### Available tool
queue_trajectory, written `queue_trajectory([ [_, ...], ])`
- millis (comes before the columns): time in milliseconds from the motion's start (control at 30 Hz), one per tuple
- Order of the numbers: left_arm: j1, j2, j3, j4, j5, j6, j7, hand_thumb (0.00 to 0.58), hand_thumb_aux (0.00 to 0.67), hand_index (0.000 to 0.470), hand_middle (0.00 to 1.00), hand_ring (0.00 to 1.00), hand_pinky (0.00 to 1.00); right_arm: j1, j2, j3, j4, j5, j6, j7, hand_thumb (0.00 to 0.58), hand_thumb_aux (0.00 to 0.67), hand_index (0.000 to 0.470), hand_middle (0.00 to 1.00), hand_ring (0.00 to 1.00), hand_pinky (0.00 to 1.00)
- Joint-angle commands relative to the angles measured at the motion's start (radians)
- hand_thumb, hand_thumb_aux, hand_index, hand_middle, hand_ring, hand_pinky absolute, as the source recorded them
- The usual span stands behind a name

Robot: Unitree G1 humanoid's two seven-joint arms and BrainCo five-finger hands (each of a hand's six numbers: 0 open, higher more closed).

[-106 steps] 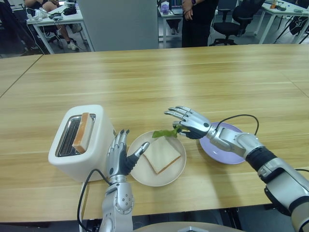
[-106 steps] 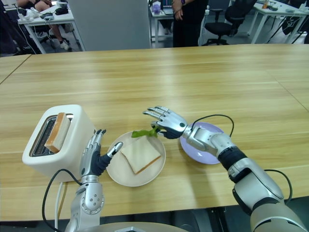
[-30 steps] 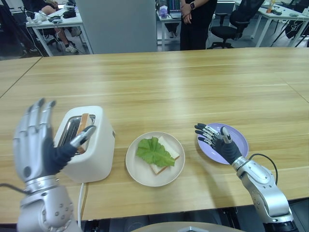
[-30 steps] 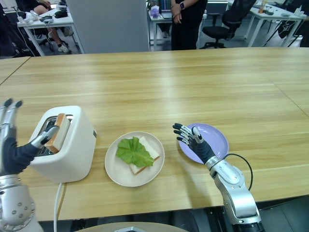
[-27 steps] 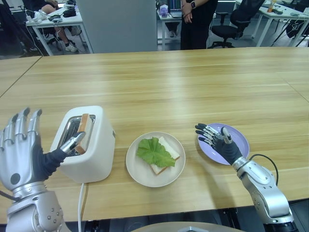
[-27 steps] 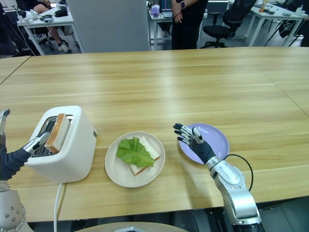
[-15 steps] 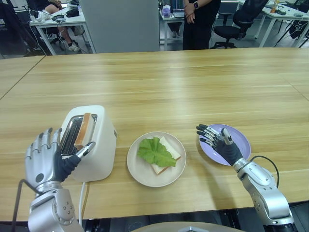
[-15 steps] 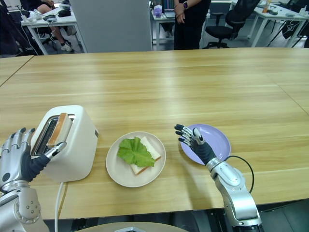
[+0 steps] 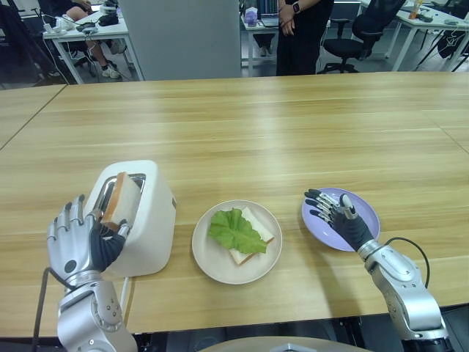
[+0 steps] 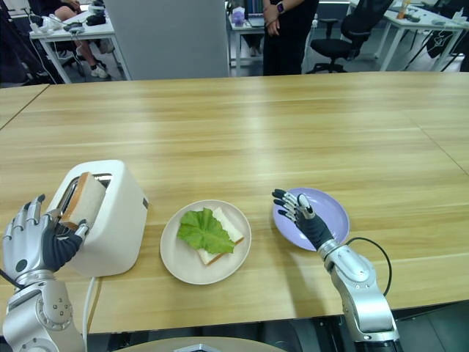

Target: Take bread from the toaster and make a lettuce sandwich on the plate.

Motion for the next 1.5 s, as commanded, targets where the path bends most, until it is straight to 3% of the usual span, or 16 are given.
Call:
queue_trajectory([
  [33,-0.031,-0.001,0.006,0.004,0.002,0.016,0.016,0.580,0.670,0.460,0.00,0.00,0.00,-0.002,0.007,-0.004,0.033,-0.015,-0.010,-0.005,0.000,0.000,0.000,0.00,0.00,0.00],
  [300,-0.223,-0.021,0.030,-0.034,-0.110,0.021,0.118,0.580,0.670,0.460,0.00,0.00,0.00,-0.003,0.018,0.001,0.065,-0.033,-0.033,-0.014,0.000,0.000,0.000,0.00,0.00,0.00],
  [333,-0.255,-0.016,0.041,-0.035,-0.125,0.020,0.141,0.580,0.670,0.460,0.04,0.04,0.04,-0.003,0.020,0.002,0.070,-0.035,-0.035,-0.015,0.000,0.000,0.000,0.00,0.00,0.00],
  [367,-0.285,-0.015,0.054,-0.032,-0.153,0.017,0.162,0.580,0.670,0.460,0.25,0.25,0.25,-0.004,0.023,0.004,0.074,-0.038,-0.038,-0.016,0.000,0.000,0.000,0.00,0.00,0.00],
  [400,-0.320,-0.020,0.072,-0.028,-0.195,0.015,0.190,0.580,0.670,0.460,0.36,0.36,0.36,-0.005,0.026,0.004,0.079,-0.041,-0.040,-0.017,0.000,0.000,0.000,0.00,0.00,0.00],
  [433,-0.345,-0.016,0.082,-0.020,-0.221,0.007,0.210,0.580,0.670,0.460,0.80,0.80,0.80,-0.007,0.029,0.004,0.084,-0.043,-0.041,-0.017,0.000,0.000,0.000,0.00,0.00,0.00],
  [467,-0.370,-0.023,0.095,-0.013,-0.263,-0.002,0.238,0.580,0.670,0.460,1.00,1.00,1.00,-0.010,0.031,0.004,0.089,-0.045,-0.043,-0.017,0.000,0.000,0.000,0.00,0.00,0.00],
  [667,-0.450,-0.084,0.117,-0.019,-0.523,-0.079,0.334,0.580,0.670,0.460,1.00,1.00,1.00,-0.030,0.038,0.006,0.106,-0.051,-0.046,-0.013,0.000,0.000,0.000,0.00,0.00,0.00],
  [833,-0.480,-0.229,0.043,-0.025,-0.830,-0.096,0.286,0.580,0.670,0.460,1.00,1.00,1.00,-0.040,0.040,-0.002,0.106,-0.047,-0.046,-0.015,0.000,0.000,0.000,0.00,0.00,0.00],
  [1033,-0.378,-0.326,-0.110,0.064,-1.101,-0.020,0.231,0.580,0.670,0.460,1.00,1.00,1.00,-0.058,0.040,-0.017,0.056,-0.082,-0.112,-0.048,0.000,0.000,0.000,0.00,0.00,0.00],
  [1167,-0.293,-0.348,-0.222,0.146,-1.244,-0.006,0.240,0.580,0.670,0.460,1.00,1.00,1.00,-0.070,0.009,-0.023,0.020,-0.216,-0.236,-0.115,0.000,0.000,0.000,0.00,0.00,0.00],
  [1500,-0.176,-0.305,-0.441,0.304,-1.339,-0.019,0.342,0.580,0.670,0.460,1.00,1.00,1.00,-0.131,-0.101,0.043,0.070,-0.568,-0.377,-0.225,0.000,0.000,0.000,0.00,0.00,0.00],
])
